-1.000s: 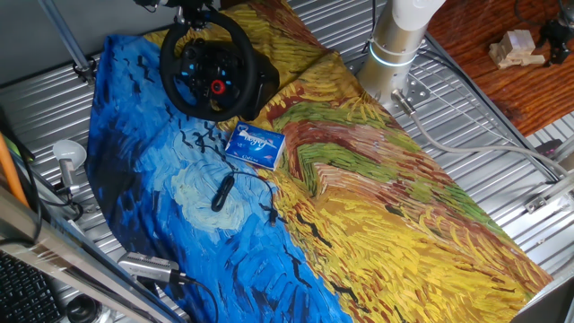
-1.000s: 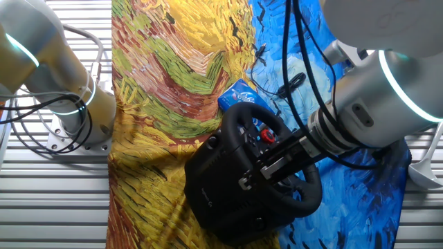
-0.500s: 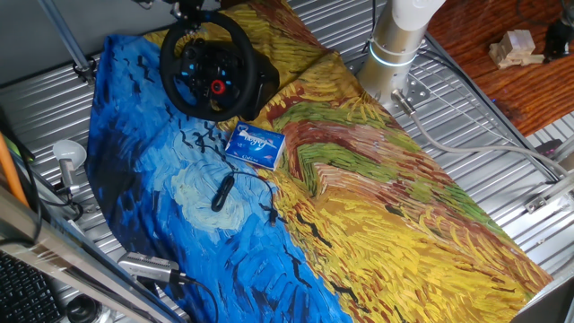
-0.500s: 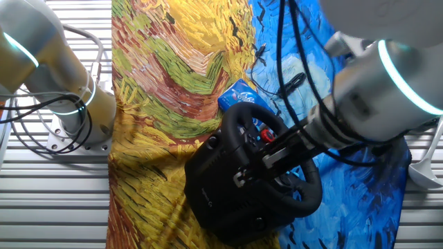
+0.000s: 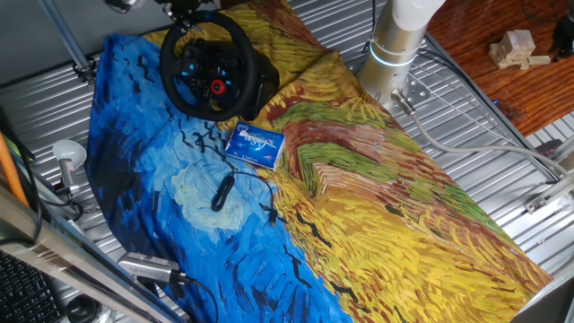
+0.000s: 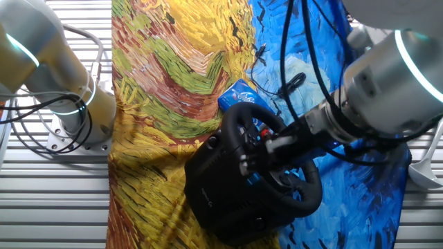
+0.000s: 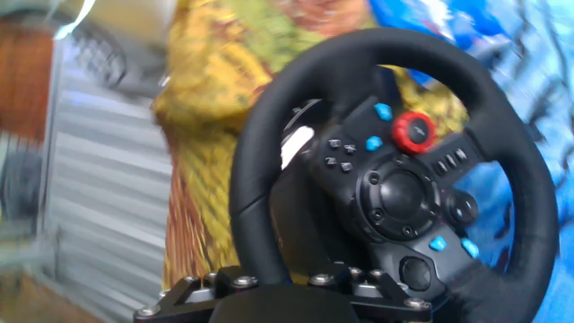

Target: Rotate the steering wheel 90 degrees counterclockwise

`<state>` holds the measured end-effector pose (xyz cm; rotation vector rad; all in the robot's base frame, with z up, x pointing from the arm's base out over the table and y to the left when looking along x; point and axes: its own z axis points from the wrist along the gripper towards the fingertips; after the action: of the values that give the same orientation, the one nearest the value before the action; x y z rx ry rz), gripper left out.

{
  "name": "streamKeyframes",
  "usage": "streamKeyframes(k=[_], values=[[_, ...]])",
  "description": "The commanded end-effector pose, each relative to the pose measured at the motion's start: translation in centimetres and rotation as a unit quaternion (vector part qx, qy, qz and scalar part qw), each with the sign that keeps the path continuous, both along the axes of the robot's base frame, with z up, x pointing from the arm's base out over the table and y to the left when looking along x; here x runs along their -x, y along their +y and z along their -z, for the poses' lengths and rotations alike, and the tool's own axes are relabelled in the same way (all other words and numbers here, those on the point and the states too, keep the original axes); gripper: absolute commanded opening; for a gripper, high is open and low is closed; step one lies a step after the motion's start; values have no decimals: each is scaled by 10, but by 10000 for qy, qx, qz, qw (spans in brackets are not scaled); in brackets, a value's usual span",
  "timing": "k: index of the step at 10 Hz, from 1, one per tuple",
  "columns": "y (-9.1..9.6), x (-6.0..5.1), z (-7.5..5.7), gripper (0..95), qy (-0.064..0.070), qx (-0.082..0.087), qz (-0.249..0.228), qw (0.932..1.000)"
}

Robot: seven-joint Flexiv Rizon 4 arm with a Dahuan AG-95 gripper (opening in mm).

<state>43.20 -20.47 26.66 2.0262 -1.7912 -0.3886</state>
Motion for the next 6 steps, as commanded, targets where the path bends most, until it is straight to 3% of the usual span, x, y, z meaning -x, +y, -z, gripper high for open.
streamKeyframes(k=[1, 6], values=[[20, 2, 2, 760, -145, 501, 1118, 9924], [33, 9, -5, 760, -197, 706, 1475, 9863]])
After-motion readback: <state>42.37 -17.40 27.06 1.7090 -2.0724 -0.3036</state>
